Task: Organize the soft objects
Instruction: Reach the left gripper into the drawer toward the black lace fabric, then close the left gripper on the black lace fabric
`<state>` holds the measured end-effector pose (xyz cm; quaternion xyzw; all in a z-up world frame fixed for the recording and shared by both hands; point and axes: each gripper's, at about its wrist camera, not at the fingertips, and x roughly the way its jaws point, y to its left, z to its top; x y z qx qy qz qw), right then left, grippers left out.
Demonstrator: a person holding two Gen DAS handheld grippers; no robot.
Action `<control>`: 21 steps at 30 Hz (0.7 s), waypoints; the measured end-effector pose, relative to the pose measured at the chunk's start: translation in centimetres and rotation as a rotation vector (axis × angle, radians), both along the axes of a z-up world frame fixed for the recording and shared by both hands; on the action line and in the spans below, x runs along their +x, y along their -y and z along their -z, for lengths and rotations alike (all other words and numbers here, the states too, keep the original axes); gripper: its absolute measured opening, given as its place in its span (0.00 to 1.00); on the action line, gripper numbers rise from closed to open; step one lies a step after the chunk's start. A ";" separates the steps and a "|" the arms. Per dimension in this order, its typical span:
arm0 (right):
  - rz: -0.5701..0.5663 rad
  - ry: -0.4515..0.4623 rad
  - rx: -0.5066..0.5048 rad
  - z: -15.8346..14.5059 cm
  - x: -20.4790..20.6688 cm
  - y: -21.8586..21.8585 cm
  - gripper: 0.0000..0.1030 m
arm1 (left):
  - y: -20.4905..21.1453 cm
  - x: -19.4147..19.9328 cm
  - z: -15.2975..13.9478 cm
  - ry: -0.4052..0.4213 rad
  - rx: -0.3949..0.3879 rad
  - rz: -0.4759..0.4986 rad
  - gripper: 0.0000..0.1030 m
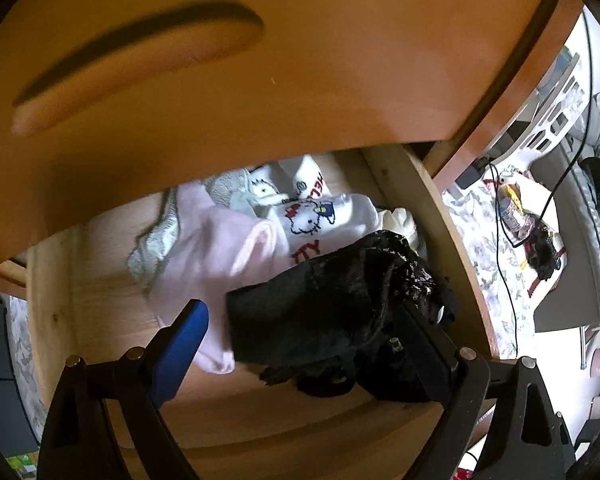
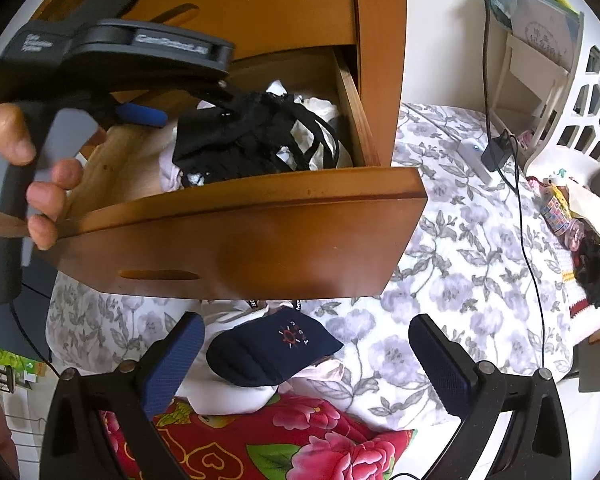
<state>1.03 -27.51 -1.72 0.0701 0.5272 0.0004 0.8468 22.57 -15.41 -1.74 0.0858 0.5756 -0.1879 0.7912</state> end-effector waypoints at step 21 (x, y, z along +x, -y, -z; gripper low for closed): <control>0.010 0.001 -0.009 0.1 0.3 0.1 1.00 | -1.6 1.5 1.8 -0.046 -0.052 -0.036 0.32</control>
